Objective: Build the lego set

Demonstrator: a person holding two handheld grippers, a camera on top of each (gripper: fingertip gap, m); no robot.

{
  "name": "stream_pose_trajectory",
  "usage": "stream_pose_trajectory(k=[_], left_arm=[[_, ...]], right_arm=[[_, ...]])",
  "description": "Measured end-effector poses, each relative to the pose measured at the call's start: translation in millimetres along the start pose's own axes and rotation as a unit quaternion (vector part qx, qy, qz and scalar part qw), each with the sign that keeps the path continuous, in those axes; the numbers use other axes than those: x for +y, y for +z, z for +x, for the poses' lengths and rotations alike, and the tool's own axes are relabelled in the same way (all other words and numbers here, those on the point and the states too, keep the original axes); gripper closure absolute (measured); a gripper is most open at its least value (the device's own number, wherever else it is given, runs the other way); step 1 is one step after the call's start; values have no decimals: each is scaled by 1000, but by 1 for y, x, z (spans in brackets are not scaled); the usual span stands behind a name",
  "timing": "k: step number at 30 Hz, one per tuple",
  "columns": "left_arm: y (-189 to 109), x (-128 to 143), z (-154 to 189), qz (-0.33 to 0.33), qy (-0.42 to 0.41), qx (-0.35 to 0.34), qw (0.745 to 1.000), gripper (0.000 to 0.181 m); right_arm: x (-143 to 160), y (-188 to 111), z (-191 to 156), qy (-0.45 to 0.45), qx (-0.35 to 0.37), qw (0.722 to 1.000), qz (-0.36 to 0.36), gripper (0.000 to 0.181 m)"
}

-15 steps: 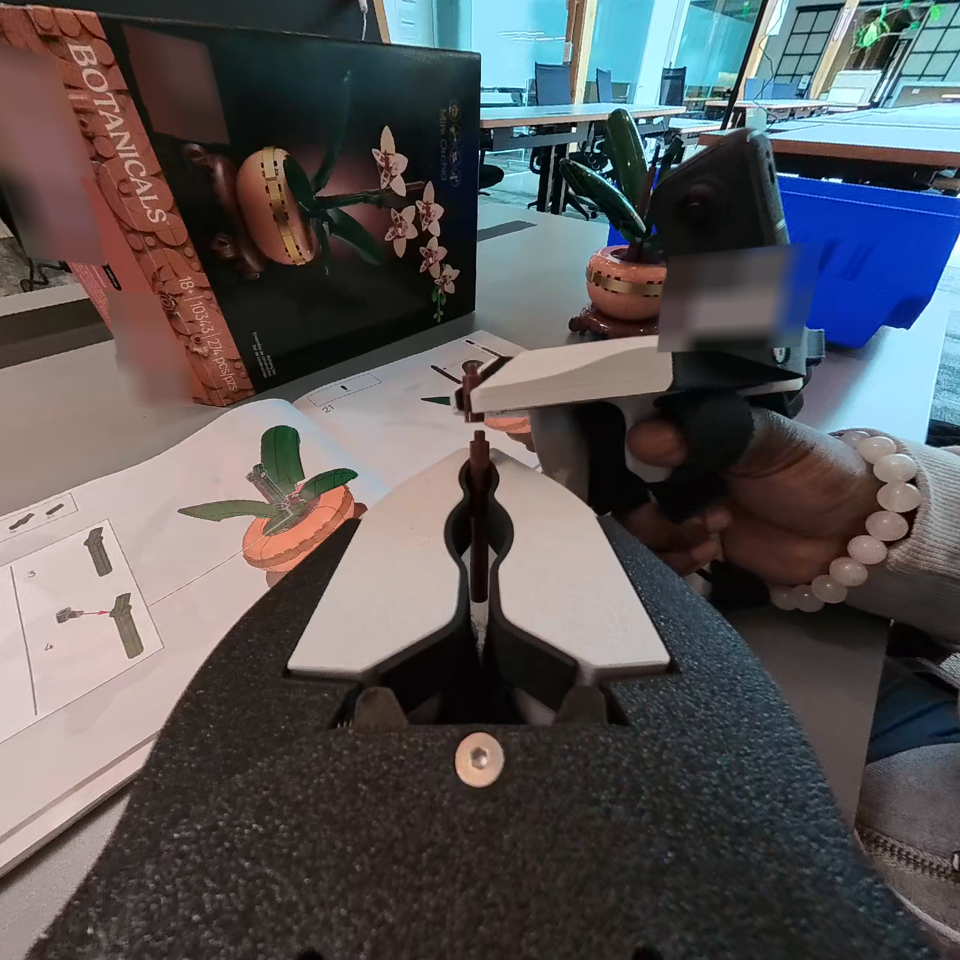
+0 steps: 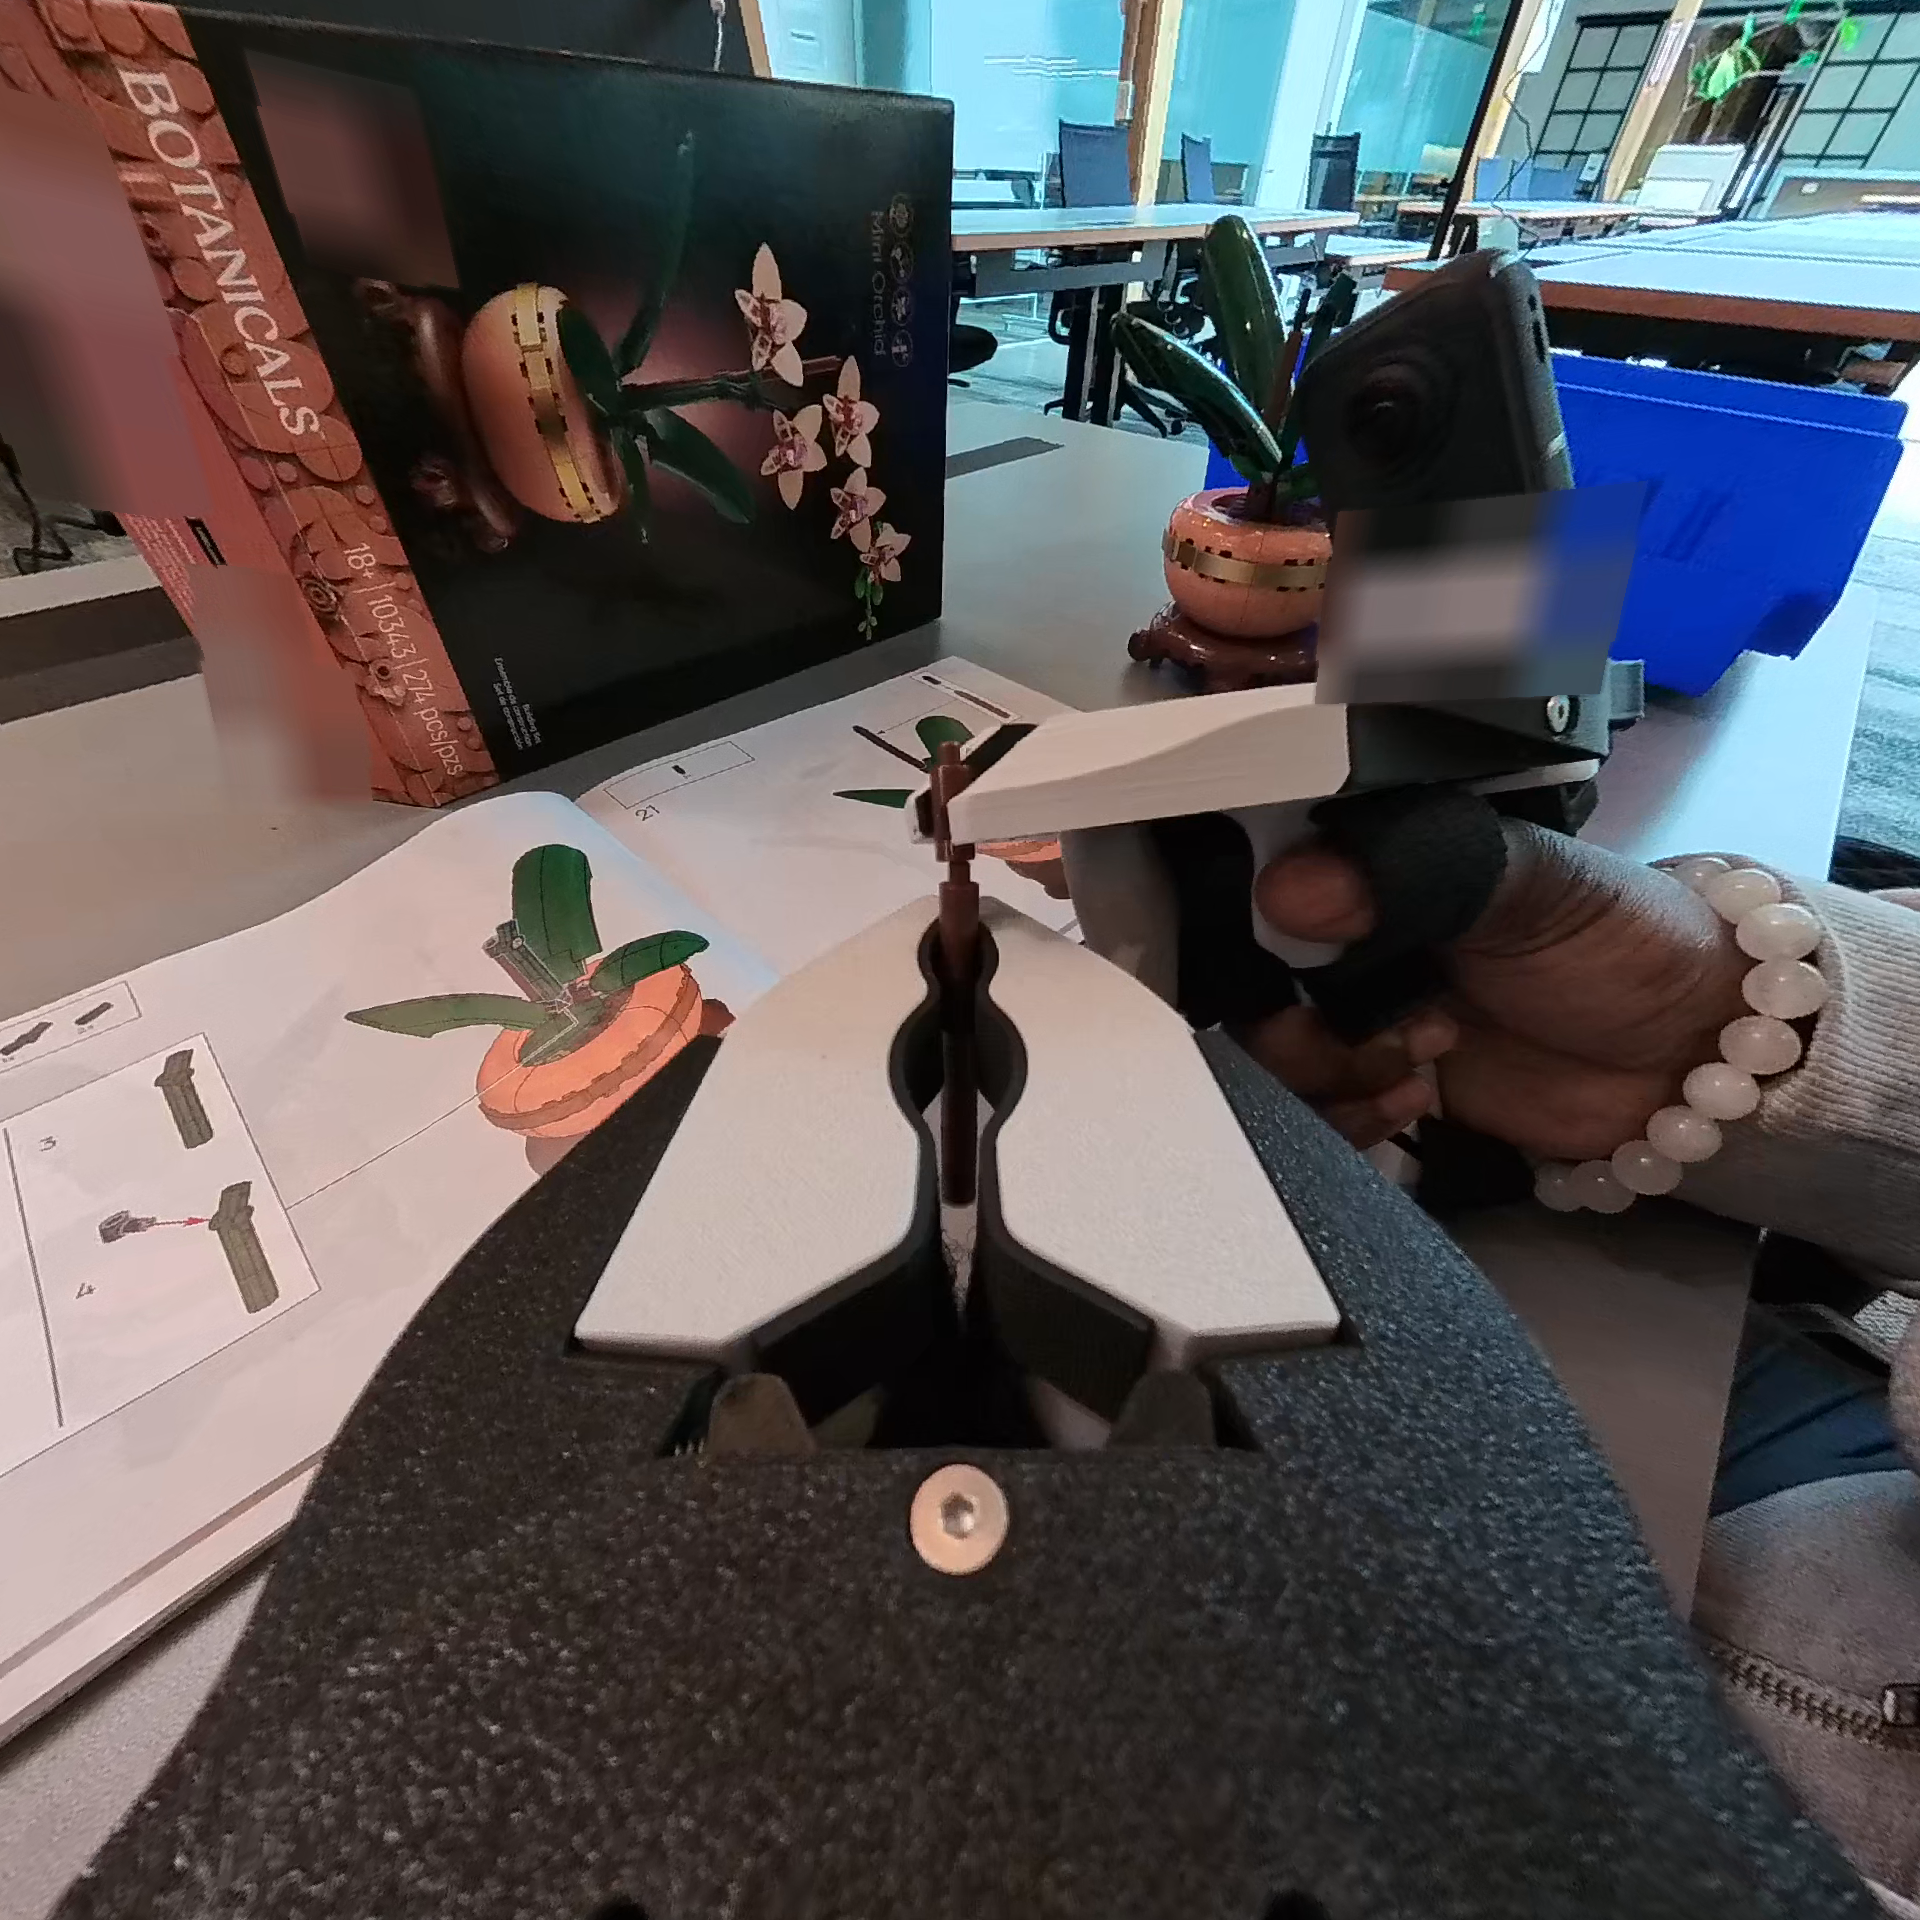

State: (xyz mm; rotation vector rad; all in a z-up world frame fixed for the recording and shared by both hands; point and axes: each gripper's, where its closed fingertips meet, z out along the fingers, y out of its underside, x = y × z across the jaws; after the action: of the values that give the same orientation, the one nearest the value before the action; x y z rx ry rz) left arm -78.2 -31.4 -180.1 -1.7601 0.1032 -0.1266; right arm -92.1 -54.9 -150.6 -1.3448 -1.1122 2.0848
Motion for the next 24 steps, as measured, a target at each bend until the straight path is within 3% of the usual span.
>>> stream_pose_trajectory(k=[24], left_arm=[[0, 5, 6, -17, 9, 19, 1000, 181]], right_arm=[[8, -5, -1, -46, 22, 998, -44, 177]])
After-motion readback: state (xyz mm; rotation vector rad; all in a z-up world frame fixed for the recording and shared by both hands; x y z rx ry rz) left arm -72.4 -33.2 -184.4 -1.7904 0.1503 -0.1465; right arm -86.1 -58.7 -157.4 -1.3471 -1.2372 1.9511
